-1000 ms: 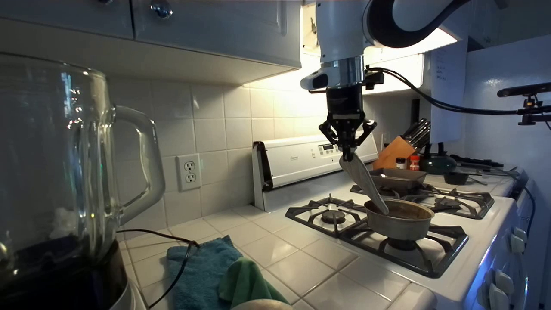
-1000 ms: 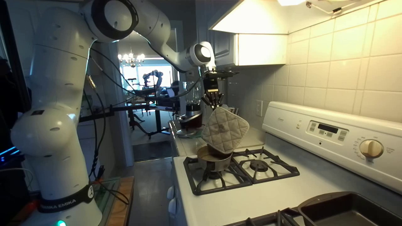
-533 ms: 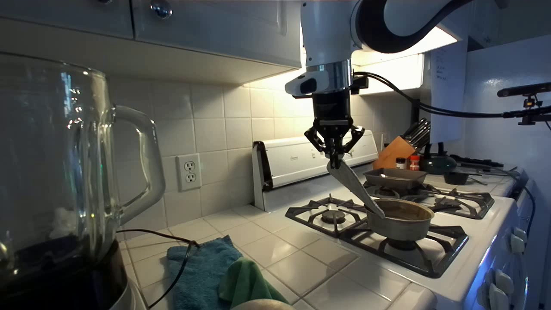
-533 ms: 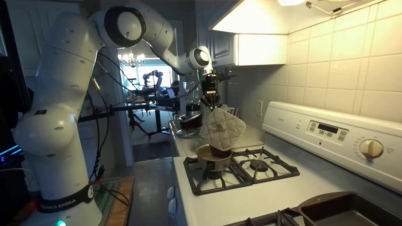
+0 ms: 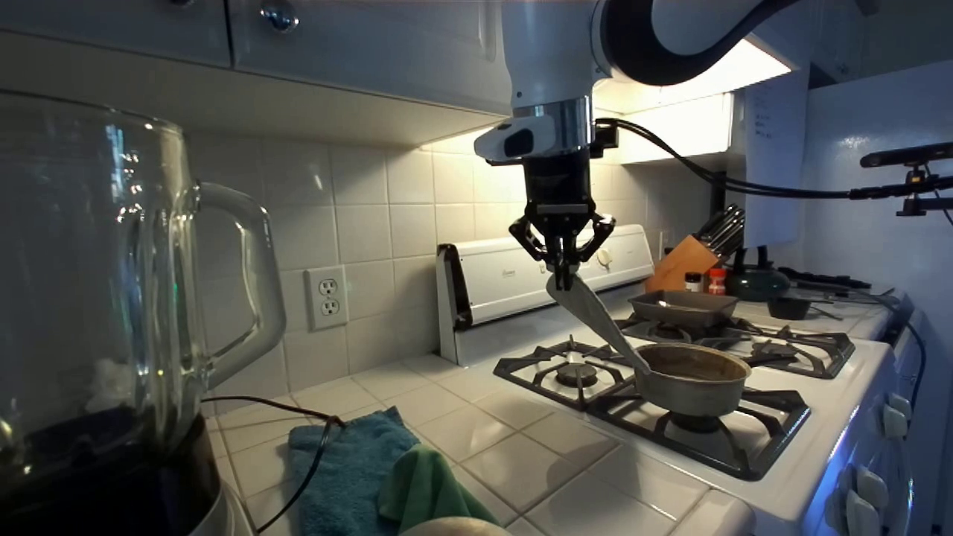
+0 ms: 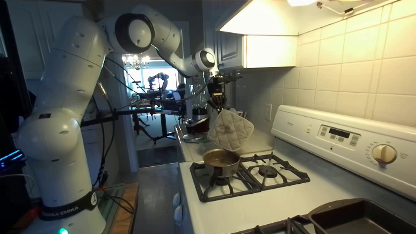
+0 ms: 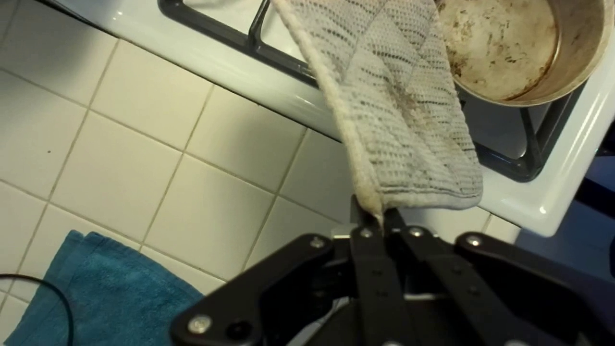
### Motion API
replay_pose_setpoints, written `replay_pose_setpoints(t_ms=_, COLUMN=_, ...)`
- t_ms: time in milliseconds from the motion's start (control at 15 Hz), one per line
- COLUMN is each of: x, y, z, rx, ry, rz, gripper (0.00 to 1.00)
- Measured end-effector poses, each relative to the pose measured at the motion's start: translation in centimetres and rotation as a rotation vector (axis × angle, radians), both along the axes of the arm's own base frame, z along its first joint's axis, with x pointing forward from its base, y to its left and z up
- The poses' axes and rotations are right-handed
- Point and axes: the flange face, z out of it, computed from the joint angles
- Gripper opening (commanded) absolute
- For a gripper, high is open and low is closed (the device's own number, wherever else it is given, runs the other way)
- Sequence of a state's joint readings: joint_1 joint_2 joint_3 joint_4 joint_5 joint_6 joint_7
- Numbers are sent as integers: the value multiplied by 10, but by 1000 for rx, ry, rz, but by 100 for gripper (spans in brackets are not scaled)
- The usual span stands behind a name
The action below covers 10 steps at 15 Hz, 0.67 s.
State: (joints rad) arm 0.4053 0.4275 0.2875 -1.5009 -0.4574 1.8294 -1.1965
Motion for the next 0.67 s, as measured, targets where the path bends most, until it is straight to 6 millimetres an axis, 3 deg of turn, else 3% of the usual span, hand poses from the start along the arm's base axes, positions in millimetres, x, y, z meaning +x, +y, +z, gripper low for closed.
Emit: replay_pose_setpoints(t_ms=667, x=-14, y=44, z=-18, rx=-23, ry=73, rz=138, gripper=1)
